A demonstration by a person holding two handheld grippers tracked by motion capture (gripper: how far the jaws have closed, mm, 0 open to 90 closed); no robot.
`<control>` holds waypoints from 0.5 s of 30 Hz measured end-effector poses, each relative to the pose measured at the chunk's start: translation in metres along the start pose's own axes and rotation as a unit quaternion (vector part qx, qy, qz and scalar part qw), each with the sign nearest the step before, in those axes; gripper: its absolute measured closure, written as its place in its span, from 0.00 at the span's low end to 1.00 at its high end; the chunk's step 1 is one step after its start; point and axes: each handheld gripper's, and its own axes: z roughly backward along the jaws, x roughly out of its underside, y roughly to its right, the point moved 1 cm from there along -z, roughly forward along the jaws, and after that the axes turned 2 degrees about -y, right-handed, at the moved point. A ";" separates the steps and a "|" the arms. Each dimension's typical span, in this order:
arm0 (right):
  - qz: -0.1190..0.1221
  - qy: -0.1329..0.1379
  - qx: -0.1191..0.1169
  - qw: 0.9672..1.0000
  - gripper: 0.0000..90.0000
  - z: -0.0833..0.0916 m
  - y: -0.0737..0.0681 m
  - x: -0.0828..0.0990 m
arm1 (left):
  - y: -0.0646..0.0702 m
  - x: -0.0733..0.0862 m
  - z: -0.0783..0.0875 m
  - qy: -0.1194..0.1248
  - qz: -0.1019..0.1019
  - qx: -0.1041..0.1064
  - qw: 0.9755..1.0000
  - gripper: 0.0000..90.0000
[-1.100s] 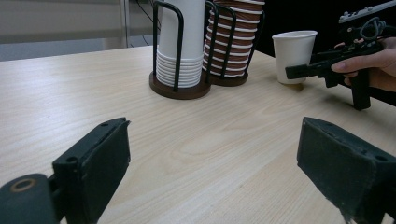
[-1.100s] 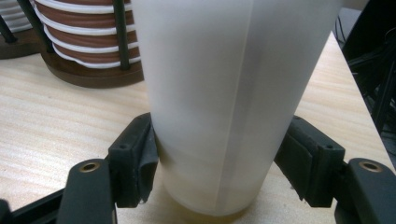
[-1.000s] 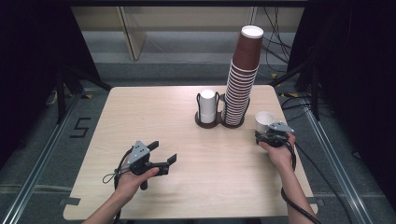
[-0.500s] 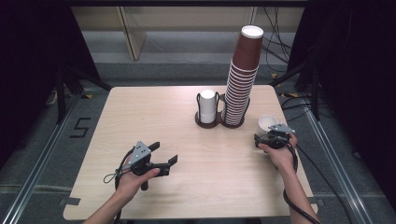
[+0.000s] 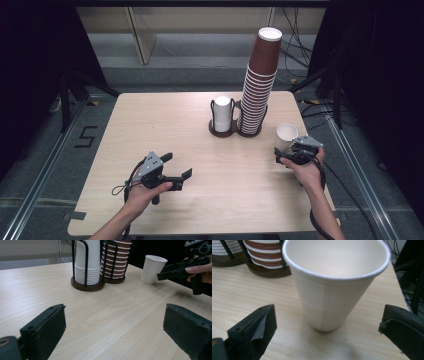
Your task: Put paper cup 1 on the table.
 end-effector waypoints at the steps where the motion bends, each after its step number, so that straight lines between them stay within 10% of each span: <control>1: 0.018 0.002 -0.005 1.000 0.01 0.001 0.003 -0.001 | 0.000 0.000 0.000 0.000 -0.001 0.000 1.000 0.05; 15: 0.005 0.066 0.004 0.998 0.00 0.028 -0.006 -0.018 | 0.003 0.002 -0.003 -0.005 -0.009 0.001 1.000 0.04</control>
